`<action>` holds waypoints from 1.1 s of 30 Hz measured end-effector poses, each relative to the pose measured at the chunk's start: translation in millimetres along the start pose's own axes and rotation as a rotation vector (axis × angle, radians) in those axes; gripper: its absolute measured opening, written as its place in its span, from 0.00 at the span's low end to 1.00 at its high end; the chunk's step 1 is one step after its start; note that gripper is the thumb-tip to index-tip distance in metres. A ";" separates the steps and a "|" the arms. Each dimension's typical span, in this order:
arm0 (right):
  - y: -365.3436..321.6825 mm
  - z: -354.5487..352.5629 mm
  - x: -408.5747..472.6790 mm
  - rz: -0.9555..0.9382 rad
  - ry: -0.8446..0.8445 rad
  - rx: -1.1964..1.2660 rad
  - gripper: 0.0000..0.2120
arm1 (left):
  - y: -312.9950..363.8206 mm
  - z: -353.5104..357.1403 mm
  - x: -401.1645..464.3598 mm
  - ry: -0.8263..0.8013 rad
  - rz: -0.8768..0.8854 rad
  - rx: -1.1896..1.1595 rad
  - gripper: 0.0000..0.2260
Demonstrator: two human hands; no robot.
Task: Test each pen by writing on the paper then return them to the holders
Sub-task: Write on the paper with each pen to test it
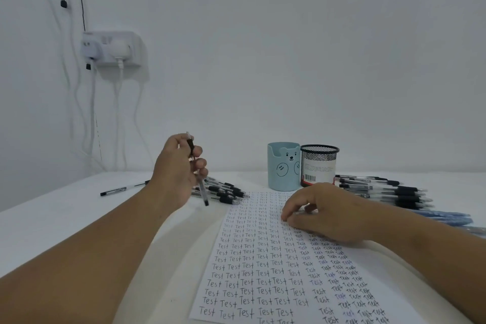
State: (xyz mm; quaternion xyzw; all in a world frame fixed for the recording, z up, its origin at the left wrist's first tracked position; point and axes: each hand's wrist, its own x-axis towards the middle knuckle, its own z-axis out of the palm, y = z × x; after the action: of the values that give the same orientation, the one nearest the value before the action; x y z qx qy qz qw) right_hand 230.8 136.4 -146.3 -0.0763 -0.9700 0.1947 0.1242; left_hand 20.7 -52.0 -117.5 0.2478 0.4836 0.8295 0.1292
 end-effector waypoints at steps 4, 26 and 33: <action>-2.1 -0.6 -1.4 0.014 0.007 0.003 0.05 | 5.1 9.7 -12.8 -0.131 -0.227 -0.362 0.19; -21.7 -9.8 -4.7 0.102 0.635 0.879 0.12 | -10.0 39.0 -50.9 -0.515 -0.159 0.343 0.04; -33.5 -4.3 -7.8 -0.032 0.555 0.683 0.04 | -9.0 54.0 -67.7 -0.802 -0.137 0.477 0.10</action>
State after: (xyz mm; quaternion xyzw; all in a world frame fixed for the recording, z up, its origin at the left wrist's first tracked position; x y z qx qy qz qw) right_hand 236.1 105.8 -130.9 -0.0652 -0.7809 0.4742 0.4014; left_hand 106.5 -38.4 -122.5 0.5388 0.5880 0.5236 0.2996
